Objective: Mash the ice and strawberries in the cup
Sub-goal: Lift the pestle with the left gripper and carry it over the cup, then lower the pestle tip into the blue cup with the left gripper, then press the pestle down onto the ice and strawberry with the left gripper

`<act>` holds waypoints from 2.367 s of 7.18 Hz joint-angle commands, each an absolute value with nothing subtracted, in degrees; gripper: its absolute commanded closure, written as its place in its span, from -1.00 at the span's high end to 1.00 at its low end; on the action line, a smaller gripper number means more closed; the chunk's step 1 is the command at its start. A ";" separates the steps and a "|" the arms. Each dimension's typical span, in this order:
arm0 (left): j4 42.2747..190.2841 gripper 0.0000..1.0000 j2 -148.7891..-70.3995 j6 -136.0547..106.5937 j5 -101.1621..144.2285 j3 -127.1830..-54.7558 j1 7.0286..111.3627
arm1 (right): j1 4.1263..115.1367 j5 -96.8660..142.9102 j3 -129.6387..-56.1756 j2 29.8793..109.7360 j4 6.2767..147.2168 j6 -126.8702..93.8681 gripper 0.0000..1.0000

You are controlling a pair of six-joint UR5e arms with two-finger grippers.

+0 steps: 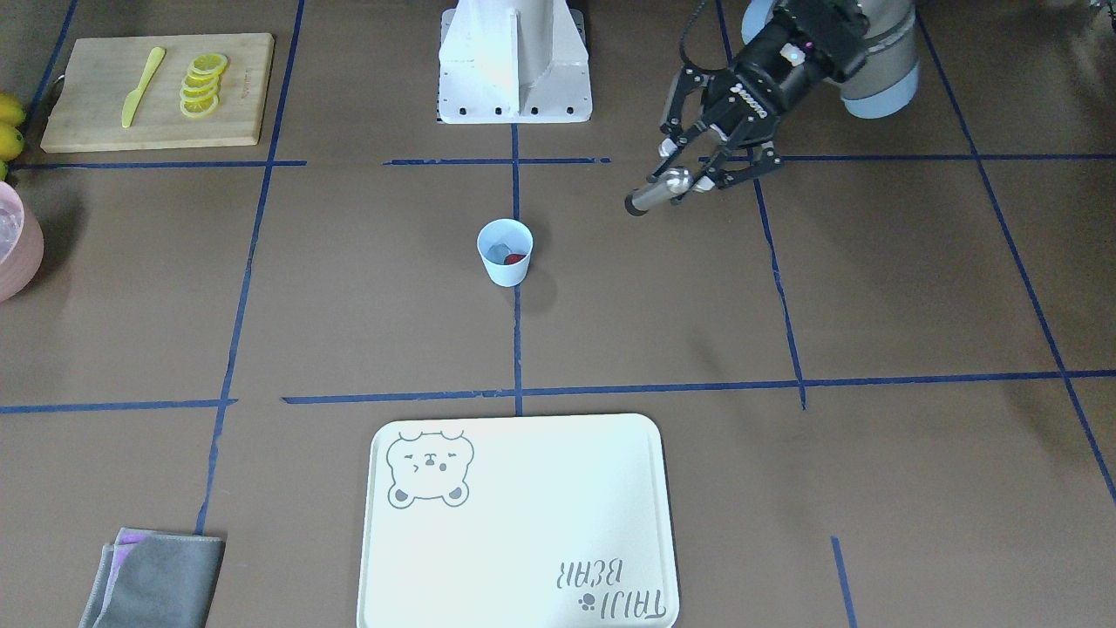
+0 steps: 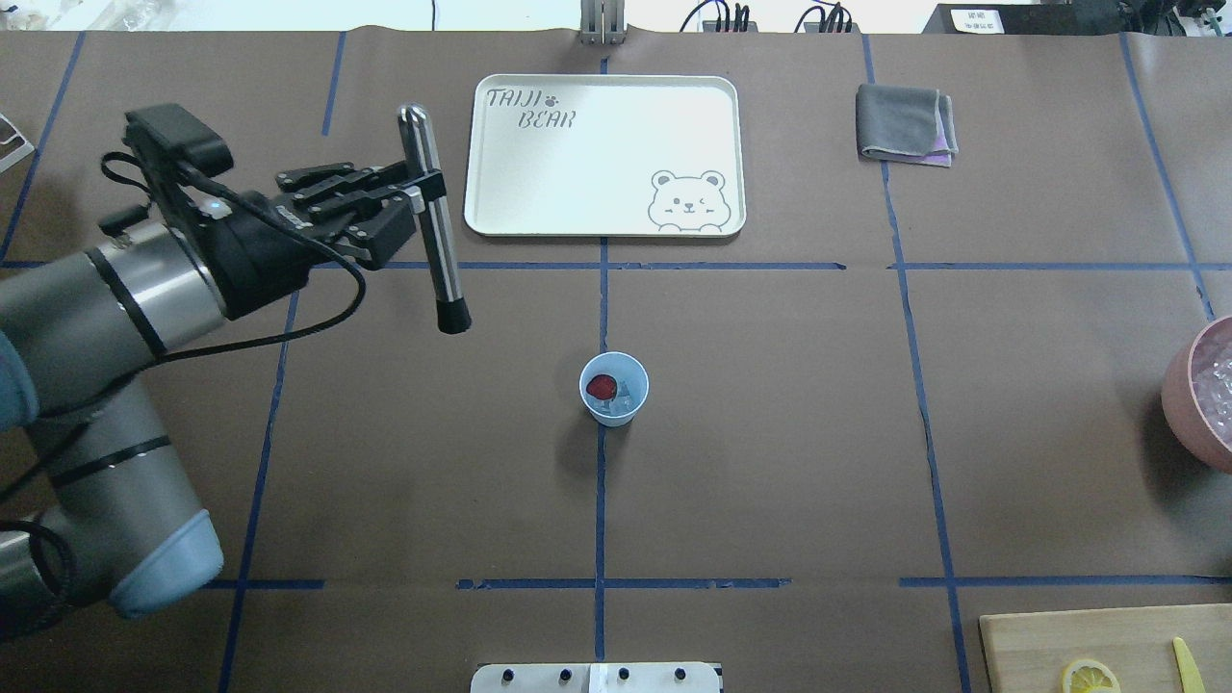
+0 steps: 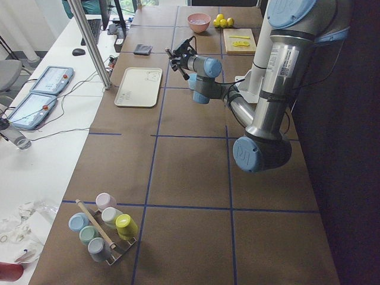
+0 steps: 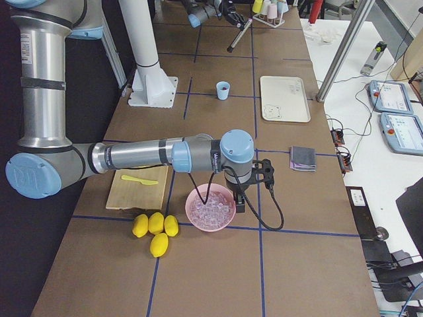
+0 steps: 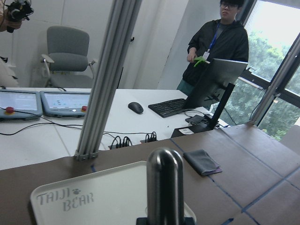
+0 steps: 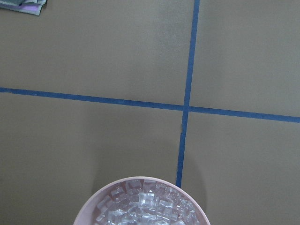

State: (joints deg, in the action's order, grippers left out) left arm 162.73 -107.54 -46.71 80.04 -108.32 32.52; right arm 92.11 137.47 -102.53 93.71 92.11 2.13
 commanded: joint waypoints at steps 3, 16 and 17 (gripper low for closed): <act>169.25 -1.00 -116.54 -37.28 74.09 -100.65 28.92 | 92.11 137.37 -102.57 93.60 92.11 2.11 0.99; 182.28 -1.00 -120.67 -37.00 62.41 -85.52 17.58 | 92.11 137.29 -102.39 93.43 92.11 2.20 0.99; 182.29 -1.00 -120.67 -37.09 62.14 -85.52 17.49 | 92.11 137.29 -102.39 93.43 92.11 2.28 0.99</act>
State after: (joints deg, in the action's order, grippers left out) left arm 182.26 -120.57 -37.02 62.66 -85.78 17.77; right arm 92.11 137.31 -102.40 93.43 92.11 2.22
